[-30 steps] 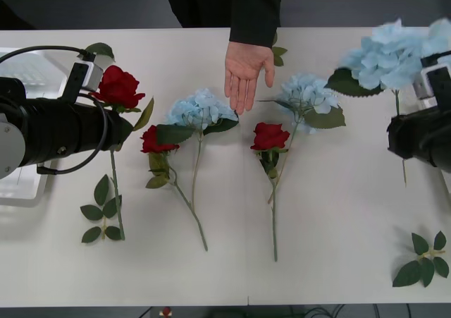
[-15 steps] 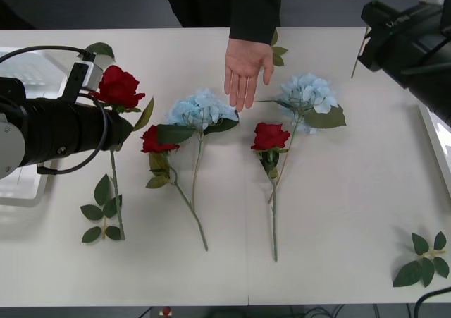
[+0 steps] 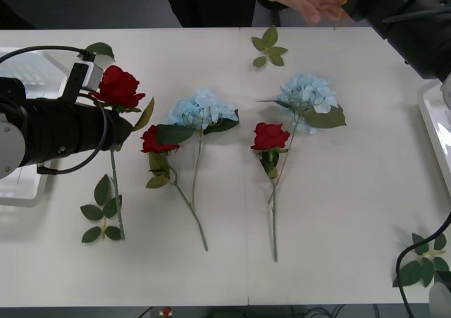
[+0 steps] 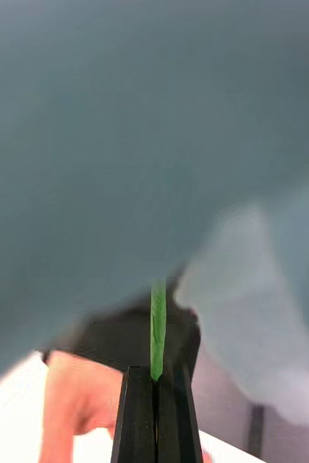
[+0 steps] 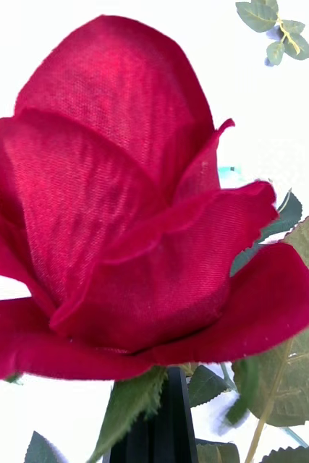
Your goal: Place the red flowers into the right box and the blue flowers into the left box. If a person shows an open palm, hand one flower to the person first, then continue sorting.
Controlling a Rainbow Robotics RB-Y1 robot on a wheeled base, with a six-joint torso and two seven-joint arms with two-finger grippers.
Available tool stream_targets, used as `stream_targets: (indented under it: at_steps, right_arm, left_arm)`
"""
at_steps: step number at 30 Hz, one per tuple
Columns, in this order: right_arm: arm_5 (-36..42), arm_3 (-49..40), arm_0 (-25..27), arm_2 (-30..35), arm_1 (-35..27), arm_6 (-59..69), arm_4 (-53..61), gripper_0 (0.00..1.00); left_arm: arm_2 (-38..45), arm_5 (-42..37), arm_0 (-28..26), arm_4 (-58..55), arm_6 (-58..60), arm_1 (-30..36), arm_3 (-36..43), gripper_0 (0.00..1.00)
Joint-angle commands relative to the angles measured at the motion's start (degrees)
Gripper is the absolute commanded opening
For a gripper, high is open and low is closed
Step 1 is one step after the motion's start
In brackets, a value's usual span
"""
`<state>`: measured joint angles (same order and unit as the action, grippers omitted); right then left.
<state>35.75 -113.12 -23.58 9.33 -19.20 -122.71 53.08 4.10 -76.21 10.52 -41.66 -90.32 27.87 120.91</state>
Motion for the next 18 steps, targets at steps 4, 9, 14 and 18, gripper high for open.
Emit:
stream_targets:
  at_steps: [4,9,14,18]
  right_arm:
    - [-0.2,-1.2,-0.6,0.3,0.5,-2.7,0.2,0.0]
    - [-0.2,-1.3,-0.4,0.2,0.4,-3.3,0.2,0.35]
    - [0.9,-1.2,0.0,-0.1,0.4,-3.4,0.2,1.0]
    - [1.5,-1.3,0.2,-0.1,0.4,-3.6,0.4,1.0]
  left_arm:
    - [0.8,0.2,0.7,0.2,1.1,-0.3,1.4,0.0]
    - [0.9,0.2,0.8,0.2,1.1,-0.3,1.5,0.0]
    - [0.9,0.1,0.7,0.1,1.1,-0.3,1.4,0.0]
    - [1.0,0.1,0.7,0.1,1.1,-0.3,1.4,0.0]
